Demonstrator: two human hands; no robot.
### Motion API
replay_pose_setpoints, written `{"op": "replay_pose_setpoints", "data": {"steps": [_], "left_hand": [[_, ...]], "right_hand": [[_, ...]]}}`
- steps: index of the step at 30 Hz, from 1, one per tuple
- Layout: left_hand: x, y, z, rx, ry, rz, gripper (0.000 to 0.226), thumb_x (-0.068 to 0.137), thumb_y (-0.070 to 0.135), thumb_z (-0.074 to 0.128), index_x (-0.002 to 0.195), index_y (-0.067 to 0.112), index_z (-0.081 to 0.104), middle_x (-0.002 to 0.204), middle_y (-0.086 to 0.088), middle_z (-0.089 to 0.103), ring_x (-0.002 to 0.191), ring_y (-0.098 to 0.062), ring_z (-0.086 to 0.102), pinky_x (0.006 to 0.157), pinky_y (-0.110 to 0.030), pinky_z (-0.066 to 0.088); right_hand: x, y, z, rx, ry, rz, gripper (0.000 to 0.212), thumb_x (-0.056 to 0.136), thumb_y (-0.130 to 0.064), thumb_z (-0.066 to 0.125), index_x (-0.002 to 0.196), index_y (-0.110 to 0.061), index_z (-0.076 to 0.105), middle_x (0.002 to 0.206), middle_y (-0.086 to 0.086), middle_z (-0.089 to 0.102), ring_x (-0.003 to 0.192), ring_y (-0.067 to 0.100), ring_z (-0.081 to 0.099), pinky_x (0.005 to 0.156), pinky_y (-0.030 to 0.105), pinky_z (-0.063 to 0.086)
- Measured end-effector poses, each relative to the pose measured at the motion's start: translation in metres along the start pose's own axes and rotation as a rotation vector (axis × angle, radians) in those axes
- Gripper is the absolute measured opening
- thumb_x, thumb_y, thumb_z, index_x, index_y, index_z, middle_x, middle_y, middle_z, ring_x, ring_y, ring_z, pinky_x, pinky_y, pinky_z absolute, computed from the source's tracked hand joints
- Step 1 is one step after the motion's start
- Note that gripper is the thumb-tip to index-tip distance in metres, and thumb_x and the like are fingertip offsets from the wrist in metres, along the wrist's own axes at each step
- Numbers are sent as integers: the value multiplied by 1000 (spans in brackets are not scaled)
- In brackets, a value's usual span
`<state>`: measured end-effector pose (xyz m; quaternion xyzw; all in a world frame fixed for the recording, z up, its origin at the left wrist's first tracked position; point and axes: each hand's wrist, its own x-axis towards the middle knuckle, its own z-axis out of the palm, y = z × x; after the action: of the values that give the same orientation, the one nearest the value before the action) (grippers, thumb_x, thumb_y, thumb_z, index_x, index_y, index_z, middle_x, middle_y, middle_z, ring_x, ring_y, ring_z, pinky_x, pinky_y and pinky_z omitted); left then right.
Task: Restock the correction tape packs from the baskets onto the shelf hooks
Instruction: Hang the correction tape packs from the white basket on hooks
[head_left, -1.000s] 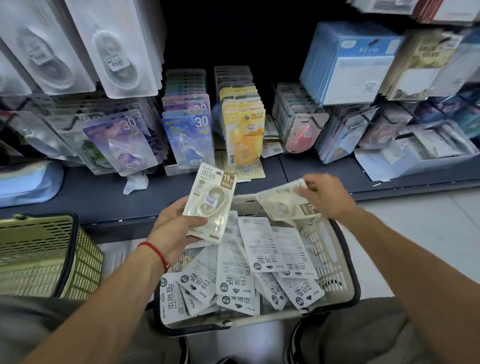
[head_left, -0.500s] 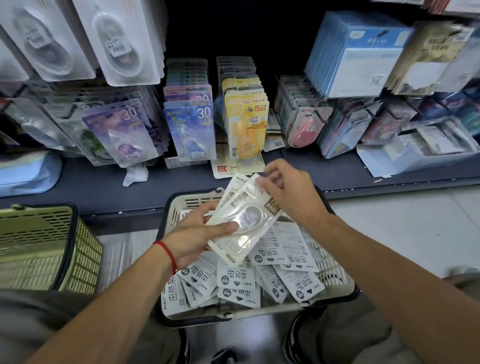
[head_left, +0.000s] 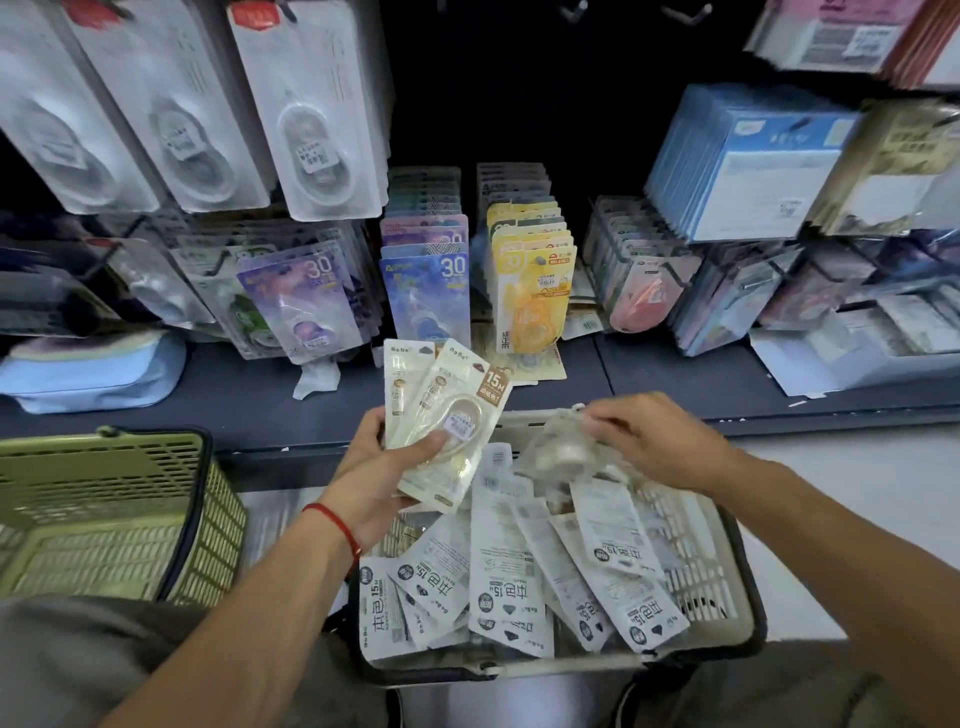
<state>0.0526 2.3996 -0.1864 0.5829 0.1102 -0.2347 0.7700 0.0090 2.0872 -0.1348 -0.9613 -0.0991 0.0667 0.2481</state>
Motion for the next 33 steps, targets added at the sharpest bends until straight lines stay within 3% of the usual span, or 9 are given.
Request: {"op": "replay_pose_setpoints", "data": {"steps": [2, 5, 9, 15, 20, 23, 26, 30, 33], "left_hand": [[-4, 6, 10, -3, -64, 25, 68, 69, 14, 88, 130, 22, 59, 124, -9, 76, 108, -32, 76, 88, -55, 61], [-8, 15, 28, -60, -203, 36, 72, 75, 17, 90, 138, 23, 58, 134, -11, 71, 120, -37, 70, 99, -66, 54], [-16, 30, 51, -204, -315, 25, 76, 75, 32, 92, 142, 28, 58, 143, -10, 66, 128, -39, 65, 95, -67, 55], [-23, 83, 72, -93, -268, 141, 76, 73, 15, 91, 140, 25, 56, 132, -10, 73, 115, -37, 73, 84, -56, 62], [-31, 142, 80, -25, -220, 317, 77, 69, 11, 91, 137, 25, 58, 128, -9, 74, 116, -35, 72, 97, -63, 57], [-35, 166, 82, -33, -178, 422, 76, 68, 12, 86, 137, 27, 58, 128, -6, 75, 115, -34, 73, 92, -58, 60], [-37, 173, 81, -56, -136, 505, 79, 65, 12, 86, 137, 24, 56, 128, -5, 75, 115, -31, 74, 95, -57, 59], [-39, 174, 72, -38, -138, 580, 81, 62, 13, 89, 136, 25, 58, 127, -4, 75, 115, -29, 74, 84, -48, 65], [-43, 178, 59, -37, -92, 654, 77, 67, 18, 89, 136, 29, 58, 130, -1, 74, 120, -28, 72, 95, -56, 59]], "right_hand": [[8, -16, -41, 189, 176, -26, 28, 105, -37, 57, 89, -20, 71, 77, -6, 69, 71, 8, 62, 67, 35, 50], [28, -44, -72, 496, 200, -54, 14, 101, -30, 64, 95, -27, 77, 87, -17, 79, 77, -3, 71, 68, 16, 53], [56, -62, -69, 327, 484, 25, 7, 94, -28, 79, 88, -26, 76, 72, -21, 71, 68, -11, 62, 64, 10, 44], [77, -87, -82, 420, 687, 34, 11, 93, -39, 78, 100, -32, 73, 94, -19, 72, 89, -4, 66, 76, 21, 49], [75, -101, -104, 828, 806, 112, 50, 81, -71, 66, 119, -39, 58, 106, -14, 68, 86, -4, 67, 77, 32, 52], [66, -109, -93, 977, 684, 143, 66, 72, -77, 72, 121, -35, 58, 107, -5, 70, 86, 11, 70, 74, 37, 60], [62, -118, -72, 928, 442, 91, 32, 89, -51, 78, 109, -28, 71, 101, -6, 78, 88, 11, 75, 72, 29, 61], [67, -130, -64, 982, 440, 43, 7, 100, -24, 71, 105, -19, 73, 98, -2, 81, 93, 13, 78, 82, 33, 61], [75, -138, -71, 1023, 506, -5, 7, 104, -21, 65, 110, -19, 68, 102, 3, 81, 99, 21, 78, 91, 48, 62]]}}
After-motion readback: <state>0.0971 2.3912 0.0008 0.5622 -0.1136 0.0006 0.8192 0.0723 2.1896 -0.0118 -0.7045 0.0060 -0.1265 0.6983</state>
